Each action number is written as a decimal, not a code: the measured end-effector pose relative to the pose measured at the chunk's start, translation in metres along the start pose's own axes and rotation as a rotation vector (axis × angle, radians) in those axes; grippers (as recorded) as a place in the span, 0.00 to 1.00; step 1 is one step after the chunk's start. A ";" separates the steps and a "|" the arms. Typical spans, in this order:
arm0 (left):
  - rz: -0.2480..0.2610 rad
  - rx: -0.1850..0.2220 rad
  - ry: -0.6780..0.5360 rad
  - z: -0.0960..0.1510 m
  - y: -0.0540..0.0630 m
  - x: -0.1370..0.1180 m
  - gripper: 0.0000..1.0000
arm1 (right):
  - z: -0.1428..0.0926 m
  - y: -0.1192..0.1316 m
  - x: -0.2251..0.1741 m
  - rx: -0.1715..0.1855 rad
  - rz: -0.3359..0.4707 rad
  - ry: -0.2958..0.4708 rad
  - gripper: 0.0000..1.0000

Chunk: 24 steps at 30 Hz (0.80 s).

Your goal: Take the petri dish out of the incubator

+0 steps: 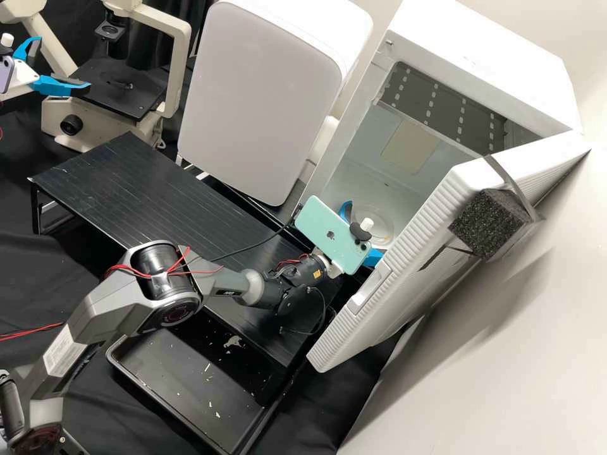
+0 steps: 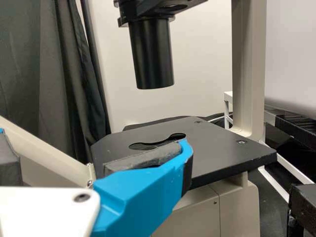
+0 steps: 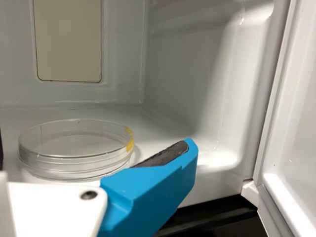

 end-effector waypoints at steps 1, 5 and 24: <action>0.000 0.000 0.000 0.000 0.000 0.000 1.00 | -0.001 0.000 0.000 -0.002 -0.004 0.003 1.00; 0.000 0.000 0.000 0.000 0.000 0.000 1.00 | -0.003 0.000 0.002 0.007 -0.026 0.015 0.00; 0.000 0.000 0.000 0.000 0.000 0.000 1.00 | -0.007 -0.004 0.003 -0.022 -0.089 0.052 0.00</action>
